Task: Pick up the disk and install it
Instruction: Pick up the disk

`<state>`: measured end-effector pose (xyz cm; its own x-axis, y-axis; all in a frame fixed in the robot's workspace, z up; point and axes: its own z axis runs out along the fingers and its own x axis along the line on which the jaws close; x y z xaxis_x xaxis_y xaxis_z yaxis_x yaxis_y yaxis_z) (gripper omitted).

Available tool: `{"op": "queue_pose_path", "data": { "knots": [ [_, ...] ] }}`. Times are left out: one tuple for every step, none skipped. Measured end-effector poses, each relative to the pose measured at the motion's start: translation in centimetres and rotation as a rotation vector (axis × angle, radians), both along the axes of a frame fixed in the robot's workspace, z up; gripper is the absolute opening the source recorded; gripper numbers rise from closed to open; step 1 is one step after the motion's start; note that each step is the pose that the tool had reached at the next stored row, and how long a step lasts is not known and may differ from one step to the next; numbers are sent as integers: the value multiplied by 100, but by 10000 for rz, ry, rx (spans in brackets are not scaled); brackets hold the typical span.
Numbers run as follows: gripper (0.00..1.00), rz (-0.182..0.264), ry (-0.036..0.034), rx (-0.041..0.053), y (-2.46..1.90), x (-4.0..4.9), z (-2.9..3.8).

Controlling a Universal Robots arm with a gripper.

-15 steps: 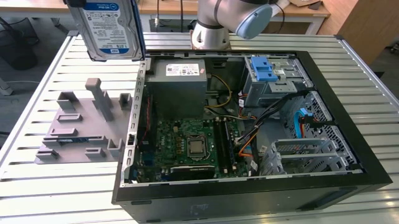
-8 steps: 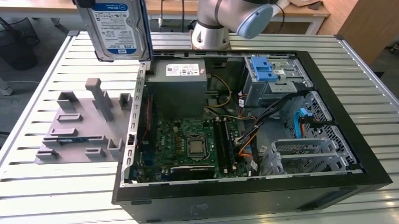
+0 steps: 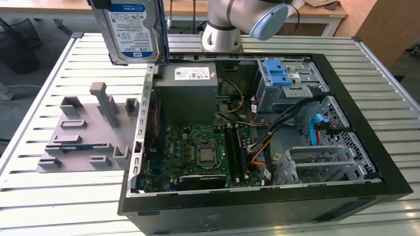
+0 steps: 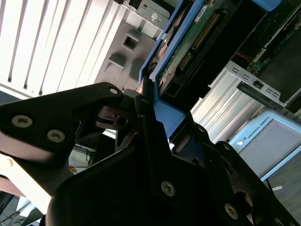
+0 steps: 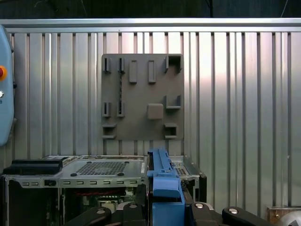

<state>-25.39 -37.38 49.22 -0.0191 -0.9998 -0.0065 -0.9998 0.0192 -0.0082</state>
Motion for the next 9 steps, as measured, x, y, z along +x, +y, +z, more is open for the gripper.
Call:
{"op": "queue_pose_path", "data": {
  "knots": [
    [36, 0, 1, 0, -3, 26, 0],
    [36, 0, 0, 0, -6, 51, 0],
    [36, -1, 0, 0, -9, 75, 0],
    [36, 0, 1, -1, -12, 100, 0],
    [36, 0, 0, 0, -14, 123, 0],
    [36, 0, 0, 0, -17, 149, 0],
    [36, 0, 1, -1, -21, 176, 1],
    [36, 0, 1, -1, -27, 205, 0],
    [36, -1, 0, 0, -34, 232, 0]
  ]
}}
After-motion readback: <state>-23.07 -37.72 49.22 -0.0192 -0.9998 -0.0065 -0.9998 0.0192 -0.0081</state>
